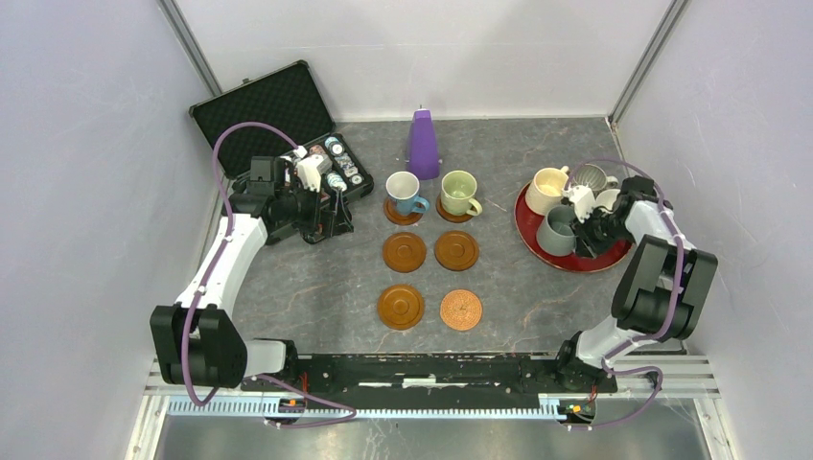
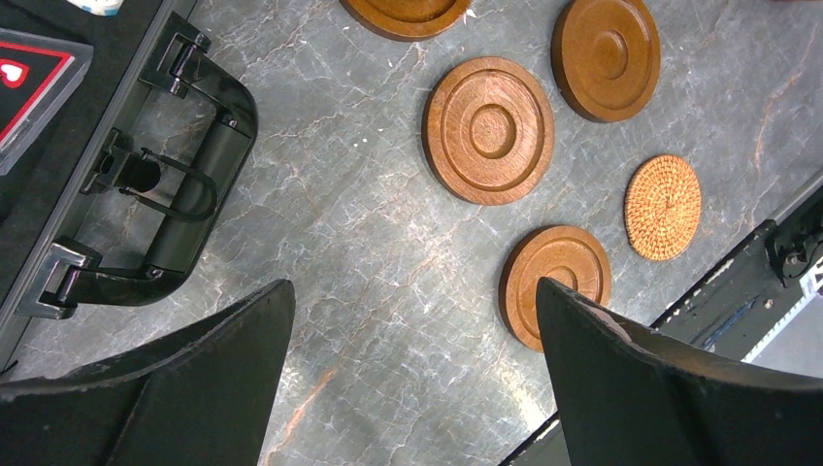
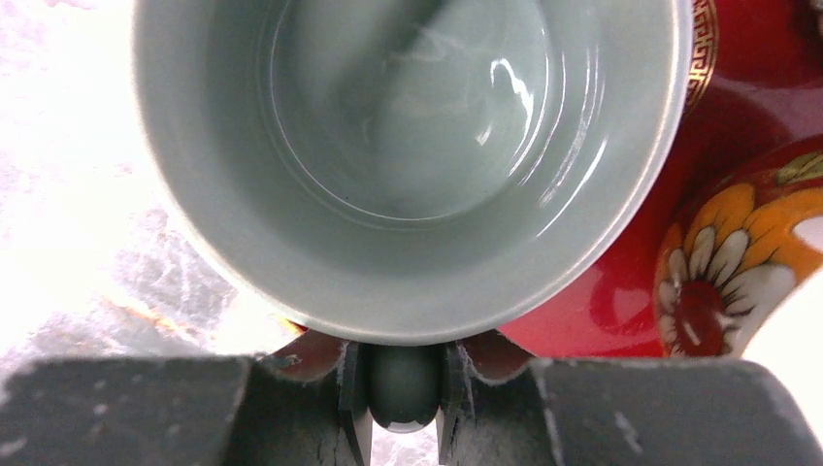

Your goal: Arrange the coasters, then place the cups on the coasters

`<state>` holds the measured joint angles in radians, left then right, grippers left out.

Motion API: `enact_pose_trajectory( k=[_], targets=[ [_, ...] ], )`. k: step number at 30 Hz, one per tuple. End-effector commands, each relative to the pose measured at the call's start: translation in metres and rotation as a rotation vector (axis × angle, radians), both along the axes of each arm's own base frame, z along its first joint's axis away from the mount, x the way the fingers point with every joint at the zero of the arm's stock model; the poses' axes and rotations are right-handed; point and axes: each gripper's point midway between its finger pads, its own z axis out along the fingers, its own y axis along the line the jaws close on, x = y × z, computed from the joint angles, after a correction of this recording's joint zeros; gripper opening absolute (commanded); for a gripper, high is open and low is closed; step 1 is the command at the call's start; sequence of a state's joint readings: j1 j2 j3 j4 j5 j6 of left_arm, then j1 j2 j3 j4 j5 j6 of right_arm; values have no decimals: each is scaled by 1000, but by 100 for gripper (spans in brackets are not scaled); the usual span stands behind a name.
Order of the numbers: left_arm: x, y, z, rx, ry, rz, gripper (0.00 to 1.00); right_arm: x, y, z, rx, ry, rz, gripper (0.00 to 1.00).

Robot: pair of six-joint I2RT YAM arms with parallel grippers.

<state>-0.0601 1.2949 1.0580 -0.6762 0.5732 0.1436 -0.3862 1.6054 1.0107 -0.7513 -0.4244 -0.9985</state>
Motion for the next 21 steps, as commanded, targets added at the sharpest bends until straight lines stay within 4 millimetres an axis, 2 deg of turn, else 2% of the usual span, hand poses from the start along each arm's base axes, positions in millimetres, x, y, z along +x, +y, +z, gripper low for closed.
enact_pose_trajectory(
  k=[1, 6, 11, 16, 21],
  targets=[
    [7, -2, 18, -9, -67, -32, 100, -1, 15, 37, 50, -81, 2, 0],
    [6, -2, 21, -10, -81, -33, 100, -6, 29, 63, 92, -138, 15, 0],
    [6, -2, 24, -16, -86, -29, 100, -12, 57, 81, 163, -154, 55, 0],
    [6, -3, 25, -19, -87, -27, 100, -8, 103, 104, 222, -192, 107, 0],
    [7, -1, 25, -12, -93, -18, 100, -2, 163, 112, 227, -237, 192, 0]
  ],
)
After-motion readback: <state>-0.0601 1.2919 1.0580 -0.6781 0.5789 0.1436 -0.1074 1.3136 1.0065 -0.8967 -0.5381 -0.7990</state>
